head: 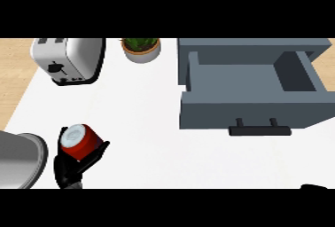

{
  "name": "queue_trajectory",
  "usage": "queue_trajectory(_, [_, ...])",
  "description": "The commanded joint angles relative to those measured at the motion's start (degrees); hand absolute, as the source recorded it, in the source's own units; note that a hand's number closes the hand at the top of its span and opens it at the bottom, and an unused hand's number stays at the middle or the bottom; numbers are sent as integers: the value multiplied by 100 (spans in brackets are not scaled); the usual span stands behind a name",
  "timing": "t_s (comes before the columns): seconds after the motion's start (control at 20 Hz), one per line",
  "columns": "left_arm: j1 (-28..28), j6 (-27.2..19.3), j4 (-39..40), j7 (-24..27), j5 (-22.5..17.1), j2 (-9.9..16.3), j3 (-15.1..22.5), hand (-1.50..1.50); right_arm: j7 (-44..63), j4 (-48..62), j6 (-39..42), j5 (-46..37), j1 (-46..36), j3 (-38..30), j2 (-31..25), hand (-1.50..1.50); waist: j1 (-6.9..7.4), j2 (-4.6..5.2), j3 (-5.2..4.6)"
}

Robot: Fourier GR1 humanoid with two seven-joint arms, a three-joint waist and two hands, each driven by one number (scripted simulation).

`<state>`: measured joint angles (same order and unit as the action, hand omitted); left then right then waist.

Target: Pick up the can, place it into the drawer and close the drawer

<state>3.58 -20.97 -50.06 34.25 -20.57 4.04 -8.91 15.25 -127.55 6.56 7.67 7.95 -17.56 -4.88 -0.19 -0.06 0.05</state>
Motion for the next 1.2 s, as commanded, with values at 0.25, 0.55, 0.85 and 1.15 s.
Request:
queue_trajectory(0.25, [914,648,714,107,-139,225,-198,150,679,-546,-187,-52,-237,145,-18,-150,-12,6,-8])
queue_trajectory(0.55, [1014,676,802,524,-34,45,-143,150,166,-205,-96,-412,-61,190,104,-150,-10,6,-7])
queue_trajectory(0.85, [1952,1438,1087,-210,361,128,594,150,48,46,-32,-190,-291,39,-30,-150,-134,39,-10])
queue_trajectory(1.15, [2995,1851,1619,-406,409,113,575,150,-149,157,101,-24,-216,-202,-126,-150,-80,24,-7])
